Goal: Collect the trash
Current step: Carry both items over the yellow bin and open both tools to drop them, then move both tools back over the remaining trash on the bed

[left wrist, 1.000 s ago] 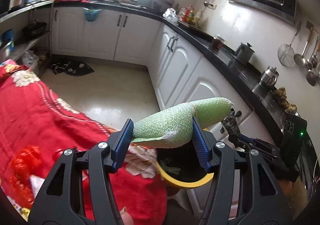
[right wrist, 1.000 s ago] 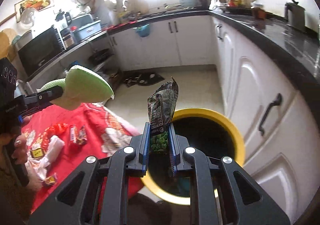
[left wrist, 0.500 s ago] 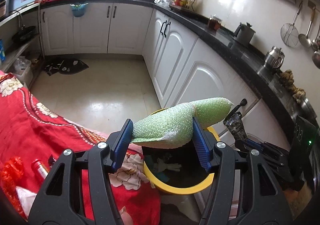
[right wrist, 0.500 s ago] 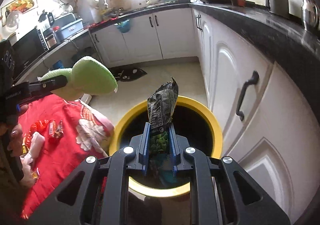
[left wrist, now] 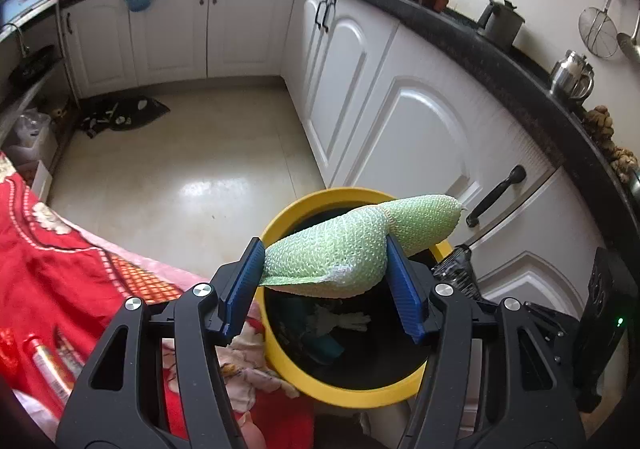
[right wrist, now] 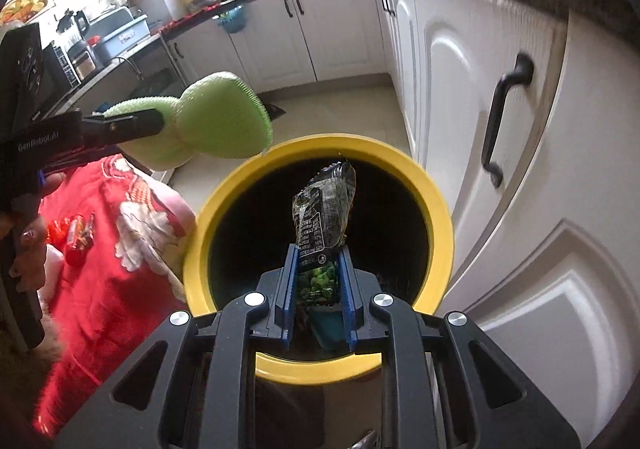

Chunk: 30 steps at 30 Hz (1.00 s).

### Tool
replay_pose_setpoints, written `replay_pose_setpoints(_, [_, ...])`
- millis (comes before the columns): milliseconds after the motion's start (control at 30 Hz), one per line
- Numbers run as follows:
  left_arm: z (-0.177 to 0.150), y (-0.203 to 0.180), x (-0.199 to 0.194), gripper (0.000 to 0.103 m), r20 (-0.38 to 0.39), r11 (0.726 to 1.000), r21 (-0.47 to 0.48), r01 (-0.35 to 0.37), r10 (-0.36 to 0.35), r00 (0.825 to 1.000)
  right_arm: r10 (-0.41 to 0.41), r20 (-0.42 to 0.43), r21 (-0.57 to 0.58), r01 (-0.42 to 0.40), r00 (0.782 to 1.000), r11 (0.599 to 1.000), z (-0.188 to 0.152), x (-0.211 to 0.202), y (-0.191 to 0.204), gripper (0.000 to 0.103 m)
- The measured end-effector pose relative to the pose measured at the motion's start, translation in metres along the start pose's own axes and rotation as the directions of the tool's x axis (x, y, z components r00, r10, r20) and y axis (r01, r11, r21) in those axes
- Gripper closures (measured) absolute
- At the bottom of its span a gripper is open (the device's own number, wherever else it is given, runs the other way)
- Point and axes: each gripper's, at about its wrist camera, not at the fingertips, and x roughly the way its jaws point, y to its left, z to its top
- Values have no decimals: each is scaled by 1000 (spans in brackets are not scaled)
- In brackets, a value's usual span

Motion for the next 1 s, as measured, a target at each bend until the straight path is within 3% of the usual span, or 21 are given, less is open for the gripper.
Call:
replay_pose_setpoints(333, [-1, -3, 39, 50, -89, 1000, 11, -7, 8, 996, 17, -56, 26, -16, 998, 1000, -9, 26, -10, 82])
replay_pose_setpoints(533, [-7, -3, 50, 45, -128, 1000, 14, -24, 25, 991, 24, -81, 27, -21, 996, 999, -11, 34, -10, 68])
replay_pose_setpoints(667, [-9, 0, 43, 26, -123, 999, -3, -38, 37, 992, 5, -80, 41, -2, 997, 999, -12, 33, -13, 57])
replay_pose_setpoints(800, [-10, 4, 32, 14, -111, 998, -23, -51, 48, 993, 3, -73, 58, 1, 997, 998, -13, 30, -15, 50])
replay_pose_setpoints(1000, [-13, 8, 3, 11, -53, 997, -53, -61, 58, 997, -7, -44, 48, 9, 999, 999, -9, 19, -7, 40])
